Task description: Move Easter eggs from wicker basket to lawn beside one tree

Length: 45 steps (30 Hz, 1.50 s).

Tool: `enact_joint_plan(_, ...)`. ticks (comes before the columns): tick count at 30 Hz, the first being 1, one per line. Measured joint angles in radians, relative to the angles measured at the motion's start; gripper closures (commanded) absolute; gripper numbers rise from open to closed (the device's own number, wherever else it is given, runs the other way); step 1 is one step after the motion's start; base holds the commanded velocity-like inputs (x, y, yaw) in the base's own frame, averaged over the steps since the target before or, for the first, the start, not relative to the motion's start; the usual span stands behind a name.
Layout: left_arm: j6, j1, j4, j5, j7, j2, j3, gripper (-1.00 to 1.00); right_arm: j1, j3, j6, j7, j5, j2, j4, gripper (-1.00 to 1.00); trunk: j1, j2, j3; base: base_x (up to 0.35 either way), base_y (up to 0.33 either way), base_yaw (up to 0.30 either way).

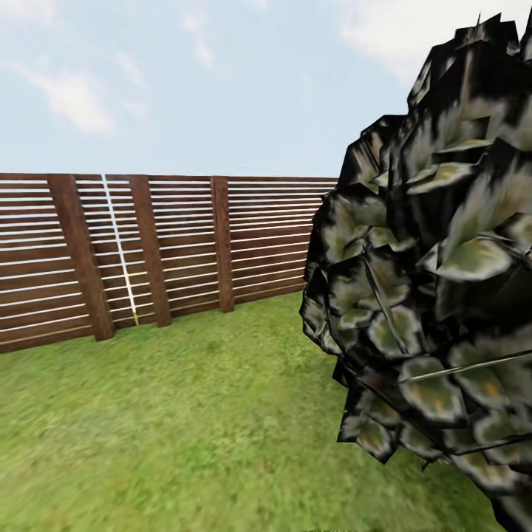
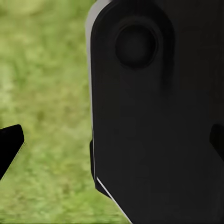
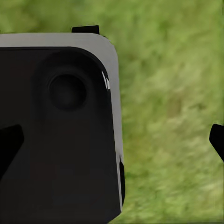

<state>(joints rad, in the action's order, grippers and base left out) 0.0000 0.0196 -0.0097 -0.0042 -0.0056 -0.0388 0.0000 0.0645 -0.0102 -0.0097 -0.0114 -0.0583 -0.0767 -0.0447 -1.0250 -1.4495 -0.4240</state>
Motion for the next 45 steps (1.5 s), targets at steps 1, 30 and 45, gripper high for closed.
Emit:
enact_joint_plan(1, 0.000, 0.000, 0.000, 0.000, 0.000, 0.000, 0.000, -1.00, 0.000, 0.000, 0.000, 0.000, 0.000, 0.000, 0.000, -1.00, 0.000, 0.000, 0.000, 0.000, 0.000, -0.300)
enact_joint_plan(30, 0.000, 0.000, 0.000, 0.000, 0.000, 0.001, 0.000, -1.00, 0.000, 0.000, 0.000, 0.000, 0.000, 0.000, 0.000, -1.00, 0.000, 0.000, 0.011, 0.000, 0.000, -0.300)
enact_joint_plan(45, 0.000, 0.000, 0.000, 0.000, 0.000, 0.001, 0.000, -1.00, 0.000, 0.000, 0.000, 0.000, 0.000, -0.001, 0.000, -1.00, 0.000, 0.000, 0.017, 0.000, 0.000, -0.300)
